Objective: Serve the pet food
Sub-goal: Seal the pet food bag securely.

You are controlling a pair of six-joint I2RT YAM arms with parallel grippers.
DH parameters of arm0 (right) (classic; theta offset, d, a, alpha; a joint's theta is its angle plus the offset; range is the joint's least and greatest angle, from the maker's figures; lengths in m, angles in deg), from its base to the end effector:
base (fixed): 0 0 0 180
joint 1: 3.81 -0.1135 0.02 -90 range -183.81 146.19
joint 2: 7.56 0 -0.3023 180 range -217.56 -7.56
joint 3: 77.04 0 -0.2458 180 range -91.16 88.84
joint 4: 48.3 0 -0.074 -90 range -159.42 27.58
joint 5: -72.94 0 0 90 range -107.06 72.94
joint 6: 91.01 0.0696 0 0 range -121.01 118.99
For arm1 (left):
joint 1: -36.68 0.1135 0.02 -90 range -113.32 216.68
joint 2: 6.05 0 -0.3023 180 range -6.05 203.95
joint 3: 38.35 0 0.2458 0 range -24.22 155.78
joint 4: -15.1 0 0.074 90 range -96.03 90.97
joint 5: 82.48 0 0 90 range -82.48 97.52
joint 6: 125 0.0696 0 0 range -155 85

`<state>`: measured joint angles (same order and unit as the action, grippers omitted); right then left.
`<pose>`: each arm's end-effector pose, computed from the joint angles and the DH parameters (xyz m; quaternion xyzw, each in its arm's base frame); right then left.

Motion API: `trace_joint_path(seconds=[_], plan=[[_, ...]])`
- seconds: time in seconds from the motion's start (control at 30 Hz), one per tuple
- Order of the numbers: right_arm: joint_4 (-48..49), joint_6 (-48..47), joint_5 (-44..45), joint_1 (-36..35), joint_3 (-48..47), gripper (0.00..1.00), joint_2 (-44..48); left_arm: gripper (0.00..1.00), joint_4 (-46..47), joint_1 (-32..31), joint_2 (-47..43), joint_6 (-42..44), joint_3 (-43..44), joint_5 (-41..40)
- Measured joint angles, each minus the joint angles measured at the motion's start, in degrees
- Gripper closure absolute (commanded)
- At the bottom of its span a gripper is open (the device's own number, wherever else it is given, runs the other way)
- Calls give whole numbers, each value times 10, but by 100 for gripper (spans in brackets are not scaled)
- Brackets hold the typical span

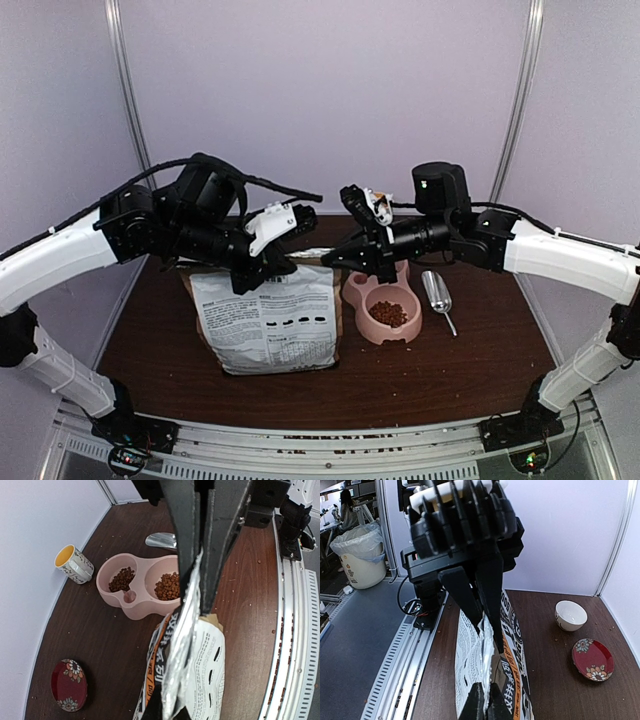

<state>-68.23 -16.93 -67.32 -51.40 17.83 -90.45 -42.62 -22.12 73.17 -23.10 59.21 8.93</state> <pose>0.1905 0.2879 0.3871 -0.5978 0.4897 0.4756 0.4203 0.1580 -0.2641 0.3967 0.5273 0.7342 -0.1803 0.3878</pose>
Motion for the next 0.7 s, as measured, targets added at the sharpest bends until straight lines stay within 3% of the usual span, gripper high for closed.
trace_joint_path(seconds=[0.1, 0.23, 0.33, 0.5, 0.7], plan=[[0, 0, 1, 0, 0, 100, 0, 100, 13, 1, -9, 0, -13, 3], [1, 10, 1, -2, 0, 61, -1, 100, 21, 6, -14, 0, -21, 11], [7, 14, 1, -2, -1, 51, -1, 100, 23, 13, -18, 0, -24, 15], [19, 24, 0, -2, -2, 49, -12, 100, 25, 15, -18, -2, -25, 23], [26, 34, -12, -4, -17, 59, -44, 100, 26, 15, -18, -5, -25, 27]])
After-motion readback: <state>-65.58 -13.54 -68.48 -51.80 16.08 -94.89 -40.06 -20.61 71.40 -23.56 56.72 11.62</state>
